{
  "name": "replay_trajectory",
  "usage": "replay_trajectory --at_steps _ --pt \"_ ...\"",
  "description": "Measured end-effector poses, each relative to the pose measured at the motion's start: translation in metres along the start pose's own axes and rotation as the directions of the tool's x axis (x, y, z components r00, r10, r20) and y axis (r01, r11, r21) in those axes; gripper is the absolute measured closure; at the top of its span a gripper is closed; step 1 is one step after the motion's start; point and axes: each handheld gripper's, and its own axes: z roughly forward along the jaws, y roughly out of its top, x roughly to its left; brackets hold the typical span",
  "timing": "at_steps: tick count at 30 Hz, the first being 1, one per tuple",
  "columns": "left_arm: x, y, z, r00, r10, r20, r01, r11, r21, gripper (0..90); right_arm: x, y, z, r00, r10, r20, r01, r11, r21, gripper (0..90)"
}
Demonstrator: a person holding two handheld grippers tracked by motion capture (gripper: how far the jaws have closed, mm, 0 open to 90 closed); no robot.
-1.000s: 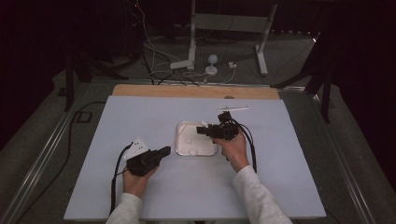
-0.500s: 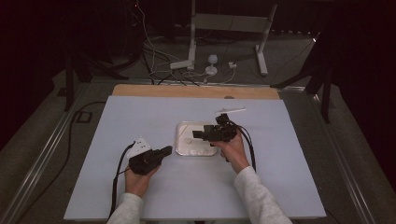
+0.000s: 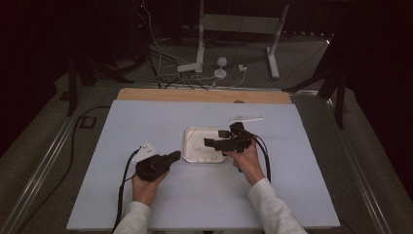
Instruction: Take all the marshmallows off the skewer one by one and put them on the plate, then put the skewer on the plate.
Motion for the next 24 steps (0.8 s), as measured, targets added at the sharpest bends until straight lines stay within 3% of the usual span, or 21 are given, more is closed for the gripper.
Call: replay_trajectory --at_steps 8,16,24 --pt "-0.001 0.012 0.005 0.9998 -0.005 -0.017 0.005 1.0000 0.000 89.9 0.005 -0.016 -0.017 0.9963 -0.061 0.061 0.062 0.998 -0.007 11.5" --pt "0.001 0.023 0.012 0.9991 -0.023 -0.036 0.022 0.9996 -0.016 89.8 0.004 -0.027 -0.039 0.9943 -0.074 0.077 0.075 0.997 -0.017 11.3" --pt "0.002 0.031 0.023 0.9979 -0.034 -0.055 0.033 0.9993 -0.018 89.8 0.002 -0.036 -0.058 0.9928 -0.072 0.096 0.075 0.997 -0.035 5.2"
